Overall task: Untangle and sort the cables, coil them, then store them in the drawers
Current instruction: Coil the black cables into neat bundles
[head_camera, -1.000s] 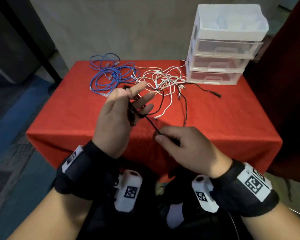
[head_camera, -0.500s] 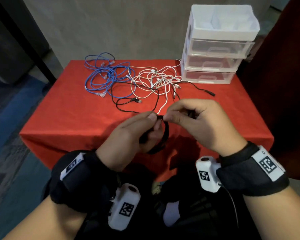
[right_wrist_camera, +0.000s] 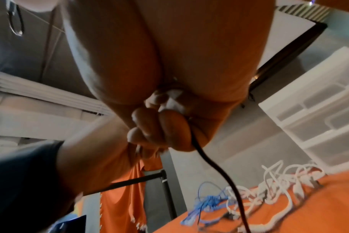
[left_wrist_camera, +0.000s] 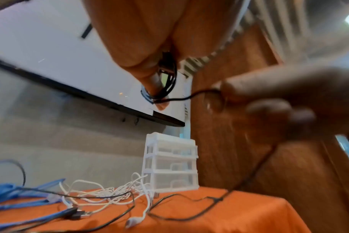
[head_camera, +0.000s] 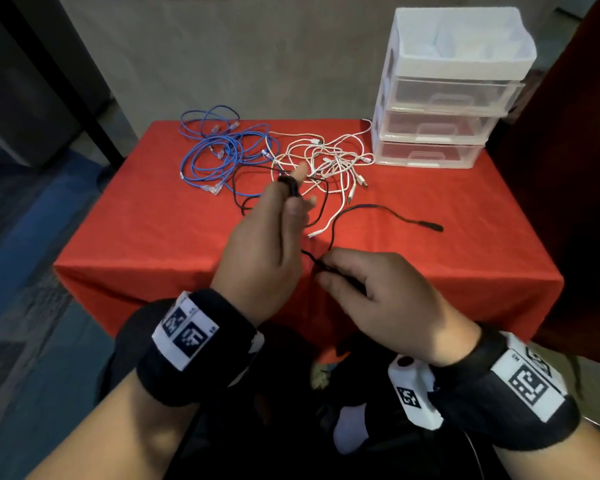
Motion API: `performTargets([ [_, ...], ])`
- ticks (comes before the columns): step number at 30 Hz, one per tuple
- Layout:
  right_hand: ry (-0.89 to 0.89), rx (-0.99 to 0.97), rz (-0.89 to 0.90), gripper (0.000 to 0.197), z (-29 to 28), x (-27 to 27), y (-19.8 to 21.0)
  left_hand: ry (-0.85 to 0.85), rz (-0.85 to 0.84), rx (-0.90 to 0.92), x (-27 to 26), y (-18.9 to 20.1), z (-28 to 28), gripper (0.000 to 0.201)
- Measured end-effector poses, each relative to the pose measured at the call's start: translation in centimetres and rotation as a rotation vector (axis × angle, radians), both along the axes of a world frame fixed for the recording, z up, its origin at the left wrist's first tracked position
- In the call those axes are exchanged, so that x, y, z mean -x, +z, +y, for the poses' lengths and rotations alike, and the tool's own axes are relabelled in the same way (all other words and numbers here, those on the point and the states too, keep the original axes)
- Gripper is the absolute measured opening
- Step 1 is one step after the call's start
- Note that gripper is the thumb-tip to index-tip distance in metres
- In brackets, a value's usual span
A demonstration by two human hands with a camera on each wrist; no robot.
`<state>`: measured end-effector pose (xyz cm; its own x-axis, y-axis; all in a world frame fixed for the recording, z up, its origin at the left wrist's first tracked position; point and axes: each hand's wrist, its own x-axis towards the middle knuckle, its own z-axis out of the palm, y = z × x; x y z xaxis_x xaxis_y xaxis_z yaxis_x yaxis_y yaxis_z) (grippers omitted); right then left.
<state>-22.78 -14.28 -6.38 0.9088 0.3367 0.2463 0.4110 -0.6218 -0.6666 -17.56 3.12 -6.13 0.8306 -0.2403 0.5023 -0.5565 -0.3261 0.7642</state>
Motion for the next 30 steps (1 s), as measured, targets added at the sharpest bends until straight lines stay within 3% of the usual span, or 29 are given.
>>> performTargets([
  [3, -0.022, 0.017, -0.051, 0.012, -0.7, -0.2, 1.3, 0.063, -0.096, -0.361, 0.1, -1.0, 0.2, 0.036],
  [5, -0.028, -0.014, -0.03, 0.011, -1.2, -0.6, 1.8, 0.007, -0.051, -0.448, 0.7, -1.0, -0.2, 0.027],
  [6, -0.033, -0.031, -0.015, 0.013, -1.5, -1.0, 1.9, -0.056, 0.053, -0.407, 1.0, -0.8, -0.5, 0.027],
  [10, -0.129, -0.137, -0.026, 0.034, -2.4, -2.9, 1.5, -0.356, 0.718, 0.059, 1.1, 0.4, -0.7, 0.033],
  [13, -0.216, -0.41, -0.003, 0.041, -3.4, -3.9, 0.7, -0.539, 0.883, 0.261, 1.1, 1.1, 0.3, 0.027],
  [16, -0.304, -0.573, 0.03, 0.036, -5.3, -4.3, -0.6, -0.638, 1.024, 0.629, 0.6, 2.2, 2.0, 0.029],
  [20, -0.264, -0.608, 0.189, 0.026, -5.6, -2.6, -2.3, -0.682, 0.95, 1.037, -0.8, 3.5, 4.4, 0.034],
  [25, -0.092, -0.309, 0.178, 0.019, -3.1, 0.4, -3.0, -0.311, 0.775, 1.252, -1.4, 4.2, 3.5, 0.02],
  [27, -0.013, -0.24, 0.227, 0.019, -1.8, 1.6, -2.8, -0.228, 0.669, 1.204, -1.6, 3.5, 2.4, 0.025],
  [30, 0.08, -0.217, 0.217, 0.015, -0.7, 2.6, -1.5, -0.057, 0.394, 0.764, -1.3, 1.6, 1.0, 0.027],
])
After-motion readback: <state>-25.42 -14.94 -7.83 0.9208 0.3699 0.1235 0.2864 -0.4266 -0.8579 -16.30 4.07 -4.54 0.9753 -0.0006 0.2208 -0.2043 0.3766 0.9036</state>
